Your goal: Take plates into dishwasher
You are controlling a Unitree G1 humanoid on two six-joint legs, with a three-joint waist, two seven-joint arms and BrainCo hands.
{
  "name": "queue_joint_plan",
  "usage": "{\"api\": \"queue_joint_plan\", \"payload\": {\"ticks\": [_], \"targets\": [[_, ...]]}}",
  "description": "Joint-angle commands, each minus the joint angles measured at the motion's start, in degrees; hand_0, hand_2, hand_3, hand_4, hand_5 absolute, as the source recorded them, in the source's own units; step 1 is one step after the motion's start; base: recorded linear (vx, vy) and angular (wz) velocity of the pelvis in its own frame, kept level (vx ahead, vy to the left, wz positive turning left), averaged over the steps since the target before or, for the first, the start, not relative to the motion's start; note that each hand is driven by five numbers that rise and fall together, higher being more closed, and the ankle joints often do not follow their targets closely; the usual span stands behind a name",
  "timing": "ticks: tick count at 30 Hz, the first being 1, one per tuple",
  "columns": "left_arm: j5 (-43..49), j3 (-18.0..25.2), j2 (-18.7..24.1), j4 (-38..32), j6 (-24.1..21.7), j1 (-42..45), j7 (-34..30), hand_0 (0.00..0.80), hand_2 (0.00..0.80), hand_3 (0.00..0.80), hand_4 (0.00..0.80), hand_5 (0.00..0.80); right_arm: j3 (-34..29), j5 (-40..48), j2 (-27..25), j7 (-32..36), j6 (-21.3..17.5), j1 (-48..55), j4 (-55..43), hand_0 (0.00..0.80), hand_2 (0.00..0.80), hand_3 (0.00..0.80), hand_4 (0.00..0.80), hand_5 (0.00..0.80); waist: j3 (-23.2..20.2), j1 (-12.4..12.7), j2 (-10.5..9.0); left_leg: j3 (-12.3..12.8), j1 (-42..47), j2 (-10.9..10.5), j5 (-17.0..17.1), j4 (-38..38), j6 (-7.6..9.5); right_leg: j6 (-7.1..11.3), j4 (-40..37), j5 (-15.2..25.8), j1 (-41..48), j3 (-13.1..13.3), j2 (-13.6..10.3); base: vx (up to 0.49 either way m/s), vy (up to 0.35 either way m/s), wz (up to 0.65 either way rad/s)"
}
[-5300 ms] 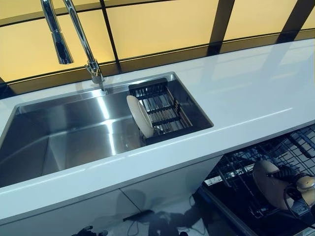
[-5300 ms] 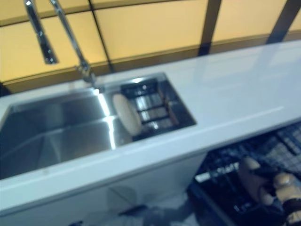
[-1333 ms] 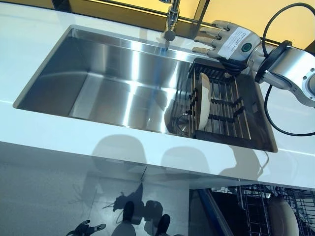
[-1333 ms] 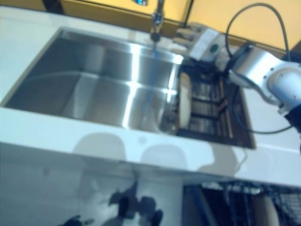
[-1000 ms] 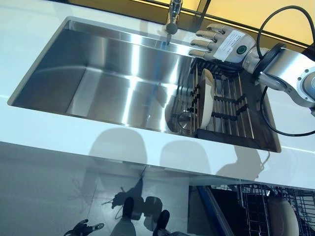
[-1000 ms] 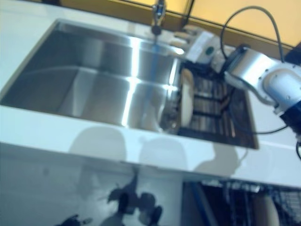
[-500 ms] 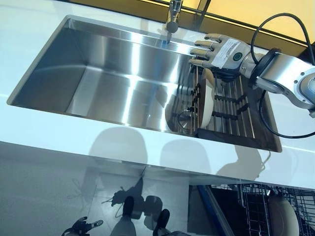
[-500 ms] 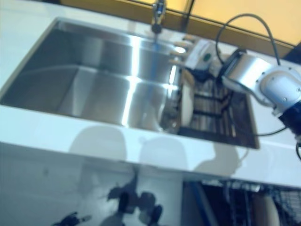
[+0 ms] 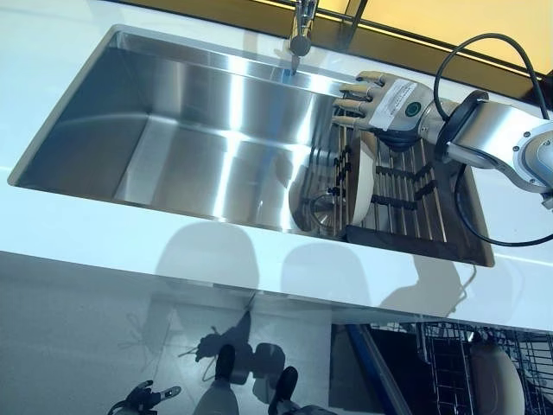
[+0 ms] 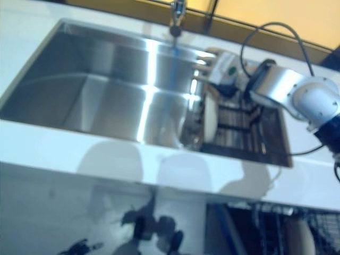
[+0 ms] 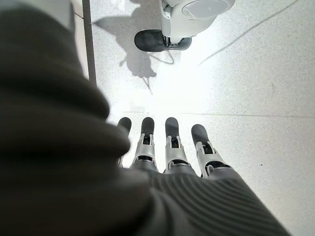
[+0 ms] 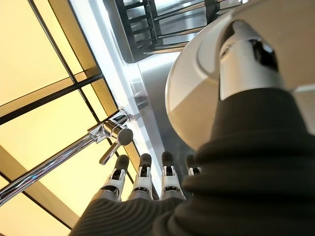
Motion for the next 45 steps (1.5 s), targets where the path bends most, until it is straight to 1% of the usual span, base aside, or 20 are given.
{"api": "queue_joint_plan", "payload": {"ticks": [1,12,18,19,20,21,25,30,34,39,44,45], "targets": [[-1.61,1.12,1.54,0.14,-0.76,0.09,0.40,0.000,0.000,0.000,0.000,0.000,0.03,-0.51,-2.07,0.07,0.25,-0.49,0.29,0.000,0.000,0.000,0.000,0.000,0.31,1.24,-0.66,0.55,0.82,0.95,-5.59,-0.25,1.06,2.86,-0.04,-1.85,0.35,0.51,0.47,0.000,0.000,0.00],[-1.61,1.66,1.30,0.44,-1.55,0.47,0.24,0.000,0.000,0.000,0.000,0.000,-1.69,-2.10,-2.13,-0.55,-1.80,3.19,0.94,0.000,0.000,0.000,0.000,0.000,0.40,1.05,-0.33,0.81,0.69,0.90,-5.50,-0.25,0.99,2.86,-0.04,-1.78,0.13,0.52,0.44,0.000,0.000,0.00],[-1.72,1.64,1.07,0.14,-1.27,0.27,0.34,0.000,0.000,0.000,0.000,0.000,-2.09,-3.23,-1.55,0.57,-2.63,4.57,1.60,0.000,0.000,0.000,0.000,0.000,0.30,1.02,-0.07,0.97,0.52,0.90,-5.33,-0.25,0.94,2.85,-0.04,-1.66,0.00,0.49,0.34,0.000,0.000,0.00],[-1.85,1.51,1.06,0.14,-1.25,0.25,0.37,0.000,0.000,0.000,0.000,0.000,-1.95,-3.61,-1.59,0.72,-2.71,4.66,1.78,0.191,0.191,0.191,0.191,0.191,0.29,1.03,-0.02,0.91,0.49,0.90,-5.32,-0.25,0.93,2.86,-0.04,-1.66,-0.04,0.42,0.32,0.000,0.000,0.00],[-1.93,1.55,1.11,0.24,-1.45,0.32,0.28,0.000,0.000,0.000,0.000,0.000,-1.87,-4.31,-1.56,0.73,-3.00,4.82,2.21,0.584,0.584,0.584,0.584,0.584,0.30,1.03,0.02,0.90,0.46,0.88,-5.29,-0.25,0.93,2.87,-0.04,-1.63,-0.06,0.44,0.32,0.000,0.000,0.00],[-1.85,1.67,1.13,0.27,-1.59,0.43,0.15,0.000,0.000,0.000,0.000,0.000,-1.77,-4.71,-1.64,0.88,-3.08,4.95,2.39,0.800,0.800,0.800,0.800,0.800,0.31,1.05,0.06,0.93,0.46,0.89,-5.31,-0.25,0.95,2.86,-0.04,-1.65,-0.06,0.44,0.31,0.000,0.000,0.00],[-1.73,1.82,1.17,0.28,-1.73,0.66,0.21,0.000,0.000,0.000,0.000,0.000,-1.94,-4.00,-1.74,2.78,-2.14,5.58,3.65,0.800,0.800,0.800,0.800,0.800,0.18,1.06,-0.07,1.03,0.55,0.91,-5.35,-0.25,0.93,2.87,-0.04,-1.67,0.04,0.35,0.30,0.000,0.000,0.00],[-1.43,2.13,1.16,0.35,-1.98,0.74,0.19,0.000,0.000,0.000,0.000,0.000,-2.84,-5.69,-1.68,2.19,-2.76,6.61,5.35,0.800,0.800,0.800,0.800,0.800,-0.11,0.88,-0.23,1.22,0.83,0.97,-5.48,-0.25,0.89,2.93,-0.04,-1.74,0.29,0.43,0.28,0.000,0.000,0.00],[-1.35,2.31,1.23,0.27,-1.70,0.56,0.26,0.000,0.000,0.000,0.000,0.000,-2.92,-5.71,-1.71,2.72,-2.91,6.67,5.55,0.800,0.800,0.800,0.800,0.800,-0.53,0.75,-0.49,1.38,1.05,1.03,-5.50,-0.25,0.89,2.97,-0.04,-1.73,0.47,0.63,0.31,0.000,0.000,0.00],[-0.97,2.55,0.95,0.66,-1.86,0.90,0.28,0.000,0.000,0.000,0.000,0.000,-4.11,-5.75,-2.25,1.67,-2.86,8.18,5.41,0.800,0.800,0.800,0.800,0.800,-1.32,0.46,-0.79,1.63,1.65,1.16,-5.69,-0.25,0.90,3.03,-0.04,-1.75,0.91,0.99,0.37,0.000,0.000,0.00],[-0.48,2.66,0.70,1.21,-2.16,1.50,0.33,0.000,0.000,0.000,0.000,0.000,-4.99,-5.18,-3.07,-0.04,-1.68,8.39,6.32,0.800,0.800,0.800,0.800,0.800,-2.40,0.14,-1.00,2.03,2.51,1.32,-6.05,-0.25,0.94,3.11,-0.04,-1.93,1.59,1.35,0.46,0.000,0.000,0.00],[-0.18,2.67,0.59,1.27,-2.00,1.71,0.43,0.000,0.000,0.000,0.000,0.000,-5.16,-4.48,-3.46,-0.57,-0.72,7.98,6.77,0.800,0.800,0.800,0.800,0.800,-2.94,-0.04,-1.10,2.13,2.77,1.35,-6.17,-0.25,0.94,3.15,-0.04,-2.01,1.80,1.52,0.50,-0.008,-0.007,-0.03]]}}
